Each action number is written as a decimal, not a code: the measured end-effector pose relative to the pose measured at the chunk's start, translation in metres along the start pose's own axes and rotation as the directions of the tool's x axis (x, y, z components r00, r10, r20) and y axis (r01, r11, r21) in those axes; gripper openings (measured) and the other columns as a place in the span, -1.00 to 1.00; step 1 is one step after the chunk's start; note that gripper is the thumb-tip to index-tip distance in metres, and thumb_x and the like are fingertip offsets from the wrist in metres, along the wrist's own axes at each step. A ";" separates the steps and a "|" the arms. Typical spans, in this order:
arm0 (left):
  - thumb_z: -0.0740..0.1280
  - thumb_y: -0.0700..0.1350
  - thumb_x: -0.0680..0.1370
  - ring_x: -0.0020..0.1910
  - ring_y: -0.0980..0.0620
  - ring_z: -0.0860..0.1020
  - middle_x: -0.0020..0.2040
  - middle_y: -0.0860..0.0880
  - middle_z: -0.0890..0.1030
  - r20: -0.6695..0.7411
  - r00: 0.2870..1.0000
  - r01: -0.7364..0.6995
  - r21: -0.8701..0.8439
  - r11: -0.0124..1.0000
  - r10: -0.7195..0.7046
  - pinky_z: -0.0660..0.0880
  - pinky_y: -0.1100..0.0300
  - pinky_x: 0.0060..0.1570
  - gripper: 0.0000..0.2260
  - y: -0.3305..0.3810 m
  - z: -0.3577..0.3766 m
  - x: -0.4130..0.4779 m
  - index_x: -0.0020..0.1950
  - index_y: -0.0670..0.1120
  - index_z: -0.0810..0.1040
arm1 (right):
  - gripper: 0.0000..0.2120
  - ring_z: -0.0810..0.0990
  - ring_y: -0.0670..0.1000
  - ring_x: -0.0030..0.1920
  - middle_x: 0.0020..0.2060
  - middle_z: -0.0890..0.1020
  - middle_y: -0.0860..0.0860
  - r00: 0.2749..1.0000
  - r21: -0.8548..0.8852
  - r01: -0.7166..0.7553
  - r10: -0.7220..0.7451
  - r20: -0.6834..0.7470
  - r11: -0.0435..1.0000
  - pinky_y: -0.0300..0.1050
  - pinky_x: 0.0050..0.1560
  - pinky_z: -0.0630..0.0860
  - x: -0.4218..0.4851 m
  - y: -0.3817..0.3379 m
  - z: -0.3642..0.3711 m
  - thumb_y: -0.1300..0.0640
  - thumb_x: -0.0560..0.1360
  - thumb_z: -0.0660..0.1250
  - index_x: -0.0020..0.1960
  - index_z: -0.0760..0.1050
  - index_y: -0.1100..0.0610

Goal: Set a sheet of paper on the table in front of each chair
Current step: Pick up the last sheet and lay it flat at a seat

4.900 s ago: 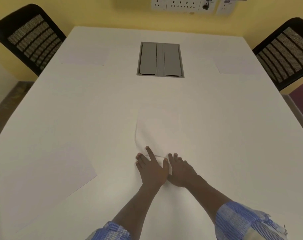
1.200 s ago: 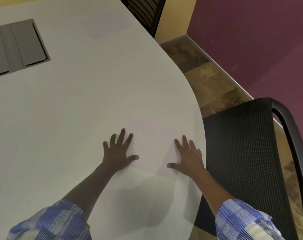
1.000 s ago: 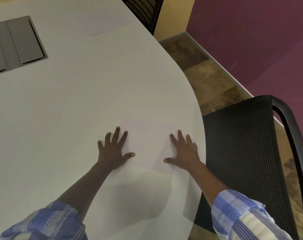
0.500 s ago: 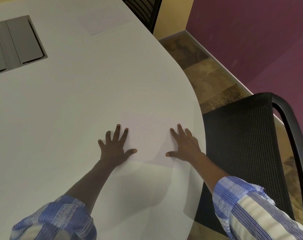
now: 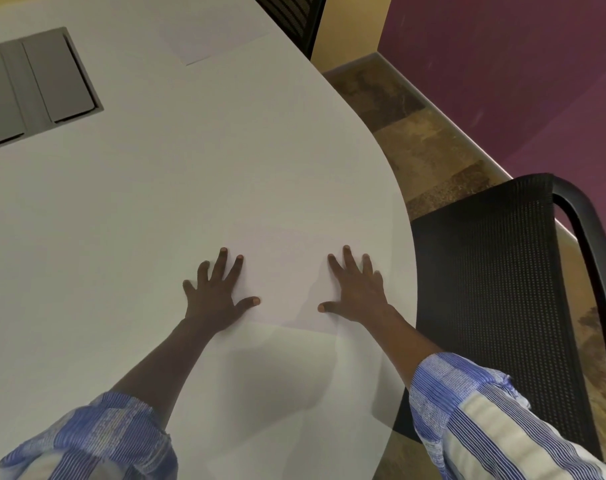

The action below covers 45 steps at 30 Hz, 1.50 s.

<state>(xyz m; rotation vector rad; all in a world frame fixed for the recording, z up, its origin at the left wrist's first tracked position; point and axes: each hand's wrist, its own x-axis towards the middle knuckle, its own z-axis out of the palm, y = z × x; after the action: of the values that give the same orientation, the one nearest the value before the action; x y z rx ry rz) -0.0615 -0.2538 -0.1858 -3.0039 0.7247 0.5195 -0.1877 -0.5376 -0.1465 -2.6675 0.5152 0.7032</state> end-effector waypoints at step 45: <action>-0.39 0.52 0.41 0.54 -0.33 0.28 0.64 -0.20 0.13 -0.084 0.837 0.503 -0.271 0.820 -0.541 0.27 -0.34 0.36 0.04 -0.162 -0.009 -0.340 0.64 -0.12 0.15 | -0.01 -0.07 0.27 0.62 0.65 -0.10 0.08 0.840 -0.146 0.521 -0.535 -0.091 0.841 0.34 0.52 0.03 -0.150 -0.287 0.085 -0.43 0.45 0.25 0.65 -0.13 -0.05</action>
<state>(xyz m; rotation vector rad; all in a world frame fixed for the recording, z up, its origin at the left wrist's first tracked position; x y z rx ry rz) -0.2713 0.0407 -0.0799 -3.2832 -0.2089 0.3604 -0.2227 -0.2128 -0.0740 -2.7753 -0.2528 0.4015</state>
